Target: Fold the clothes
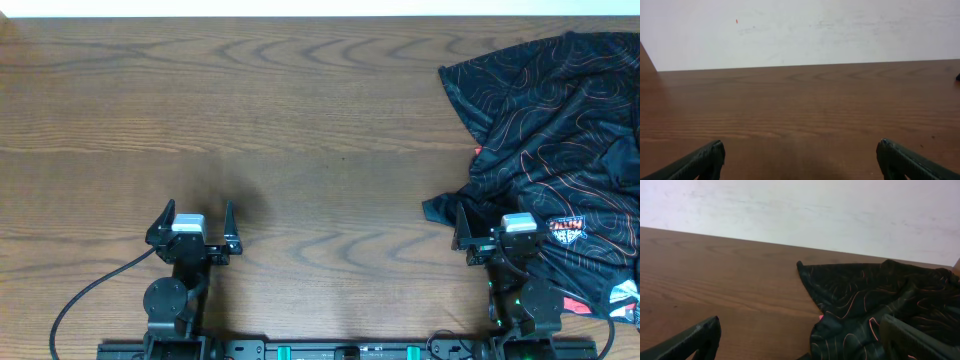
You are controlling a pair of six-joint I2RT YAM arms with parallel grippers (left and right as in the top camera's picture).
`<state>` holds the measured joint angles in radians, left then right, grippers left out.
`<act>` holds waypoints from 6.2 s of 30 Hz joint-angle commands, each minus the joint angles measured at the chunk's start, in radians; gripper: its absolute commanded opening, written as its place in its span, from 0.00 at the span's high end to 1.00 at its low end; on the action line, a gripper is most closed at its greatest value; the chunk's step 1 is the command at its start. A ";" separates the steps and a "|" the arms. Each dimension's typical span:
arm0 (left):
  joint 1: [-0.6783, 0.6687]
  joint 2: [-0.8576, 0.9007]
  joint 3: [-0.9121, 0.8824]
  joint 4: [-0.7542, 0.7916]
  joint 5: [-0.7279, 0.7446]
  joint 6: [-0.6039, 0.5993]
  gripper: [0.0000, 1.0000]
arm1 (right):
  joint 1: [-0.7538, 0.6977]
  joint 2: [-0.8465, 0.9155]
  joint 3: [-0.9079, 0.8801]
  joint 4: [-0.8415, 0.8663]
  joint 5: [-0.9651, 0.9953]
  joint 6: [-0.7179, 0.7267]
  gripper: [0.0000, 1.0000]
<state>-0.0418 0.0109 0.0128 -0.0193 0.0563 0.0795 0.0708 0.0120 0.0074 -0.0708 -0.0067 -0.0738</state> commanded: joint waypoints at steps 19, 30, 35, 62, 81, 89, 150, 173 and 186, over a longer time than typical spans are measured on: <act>0.004 -0.007 -0.009 -0.044 0.014 0.013 0.02 | 0.009 -0.006 -0.002 -0.004 0.006 -0.013 0.01; 0.004 -0.007 -0.009 -0.044 0.014 0.013 0.02 | 0.009 -0.006 -0.002 -0.004 0.006 -0.013 0.01; 0.004 -0.007 -0.009 -0.045 0.014 0.013 0.02 | 0.009 -0.006 -0.002 -0.004 0.006 -0.013 0.01; 0.004 -0.006 -0.009 -0.044 0.014 0.013 0.02 | 0.009 -0.006 -0.002 -0.004 0.006 -0.013 0.01; 0.004 0.009 -0.003 -0.045 0.016 -0.145 0.02 | 0.009 -0.006 -0.002 0.012 -0.027 -0.010 0.01; 0.004 0.114 0.106 -0.124 0.017 -0.202 0.02 | 0.009 0.024 0.037 -0.066 0.019 0.036 0.01; 0.004 0.885 0.757 -0.843 0.093 -0.216 0.02 | 0.006 1.419 0.751 -0.475 0.028 0.226 0.99; 0.004 0.885 0.757 -0.829 0.093 -0.216 0.02 | 0.480 1.456 1.102 -0.632 -0.211 0.167 0.98; 0.004 0.885 0.757 -0.828 0.094 -0.234 0.02 | 0.687 1.720 1.102 -0.135 -0.178 0.222 0.58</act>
<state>-0.0410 0.8951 0.7490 -0.8478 0.1505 -0.1326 0.7429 1.7229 1.1091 -0.2211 -0.2039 0.1333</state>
